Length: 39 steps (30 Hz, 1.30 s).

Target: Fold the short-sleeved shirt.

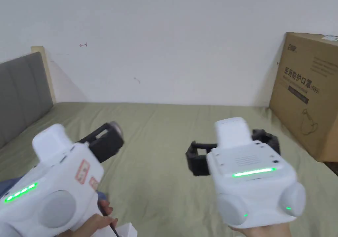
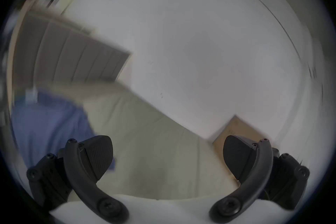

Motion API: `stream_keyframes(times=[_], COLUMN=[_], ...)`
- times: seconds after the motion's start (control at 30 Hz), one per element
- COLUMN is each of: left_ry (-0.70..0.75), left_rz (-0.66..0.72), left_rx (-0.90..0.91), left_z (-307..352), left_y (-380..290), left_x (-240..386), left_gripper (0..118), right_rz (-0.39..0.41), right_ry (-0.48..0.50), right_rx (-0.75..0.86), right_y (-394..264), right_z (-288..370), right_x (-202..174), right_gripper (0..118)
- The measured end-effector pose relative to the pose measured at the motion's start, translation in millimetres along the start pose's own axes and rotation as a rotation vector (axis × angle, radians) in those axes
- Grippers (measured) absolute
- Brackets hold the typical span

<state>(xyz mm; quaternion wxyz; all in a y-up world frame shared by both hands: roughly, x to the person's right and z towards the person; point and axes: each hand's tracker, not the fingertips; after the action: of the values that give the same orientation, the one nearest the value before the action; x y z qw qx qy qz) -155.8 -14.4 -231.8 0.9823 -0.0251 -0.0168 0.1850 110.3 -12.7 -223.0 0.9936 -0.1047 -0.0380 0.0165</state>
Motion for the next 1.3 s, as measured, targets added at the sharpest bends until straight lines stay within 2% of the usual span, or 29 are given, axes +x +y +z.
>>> stream_keyframes(times=[0.03, 0.07, 0.1, 0.13, 0.2, 0.27, 0.37, 0.47, 0.53, 0.57, 0.6, 0.63, 0.67, 0.7, 0.77, 0.97, 1.07, 1.23, 1.3], left_ry=[-0.019, -0.01, 0.002, 0.028, 0.005, 0.002, 0.023, -0.024, -0.017, -0.022, -0.034, -0.029, -0.017, -0.008, -0.01, -0.013, 0.006, 0.124, 0.185], left_rz=[-0.137, -0.271, -0.363, -0.411, -0.381, -0.351, -0.405, -0.419, -0.412, -0.398, -0.383, -0.375, -0.372, -0.375, -0.381, -0.368, -0.377, -0.38, -0.371], left_rx=[0.009, -0.002, -0.008, -0.019, -0.067, -0.107, -0.135, -0.098, -0.091, -0.089, -0.09, -0.094, -0.109, -0.111, -0.083, -0.103, -0.084, -0.048, -0.035], left_z=[2, 5, 10, 10, 10, 8, 7, 12, 13, 13, 12, 10, 8, 9, 12, 4, 7, 23, 33], left_y=[2, -1, -5, -10, -13, -16, -15, -17, -17, -18, -20, -22, -23, -26, -31, -25, -18, 4, 14], left_x=[12, 22, 31, 35, 37, 36, 40, 40, 42, 40, 38, 38, 38, 37, 36, 32, 26, -5, -25], left_gripper=[118, 118, 118, 118, 118, 118, 118, 115, 98, 79, 47, 25, 8, 3, 0, 0, 0, 0, 0], right_rz=[-0.1, -0.172, -0.212, -0.242, -0.264, -0.228, -0.146, -0.048, -0.024, -0.035, -0.055, -0.072, -0.079, -0.061, -0.025, -0.056, -0.023, -0.032, -0.004], right_ry=[-0.037, -0.025, -0.021, -0.059, -0.089, -0.113, -0.037, -0.051, -0.113, -0.113, -0.095, -0.08, -0.1, -0.157, -0.16, -0.081, -0.054, 0.099, 0.168], right_rx=[-0.037, -0.044, -0.048, -0.054, -0.038, 0.012, 0.099, 0.148, 0.111, 0.105, 0.112, 0.119, 0.098, 0.08, 0.094, 0.08, 0.087, 0.074, 0.071], right_y=[-6, -16, -27, -34, -41, -37, -22, -16, -16, -18, -22, -24, -27, -30, -35, -30, -25, -16, -13], right_z=[2, 3, 2, 4, 7, 10, 19, 19, 20, 20, 22, 22, 19, 16, 16, 11, 8, -5, -11], right_x=[10, 20, 28, 32, 36, 32, 29, 24, 20, 20, 23, 24, 25, 25, 25, 26, 13, -24, -48], right_gripper=[118, 118, 118, 118, 118, 118, 118, 118, 117, 114, 97, 63, 18, 2, 2, 0, 0, 0, 0])
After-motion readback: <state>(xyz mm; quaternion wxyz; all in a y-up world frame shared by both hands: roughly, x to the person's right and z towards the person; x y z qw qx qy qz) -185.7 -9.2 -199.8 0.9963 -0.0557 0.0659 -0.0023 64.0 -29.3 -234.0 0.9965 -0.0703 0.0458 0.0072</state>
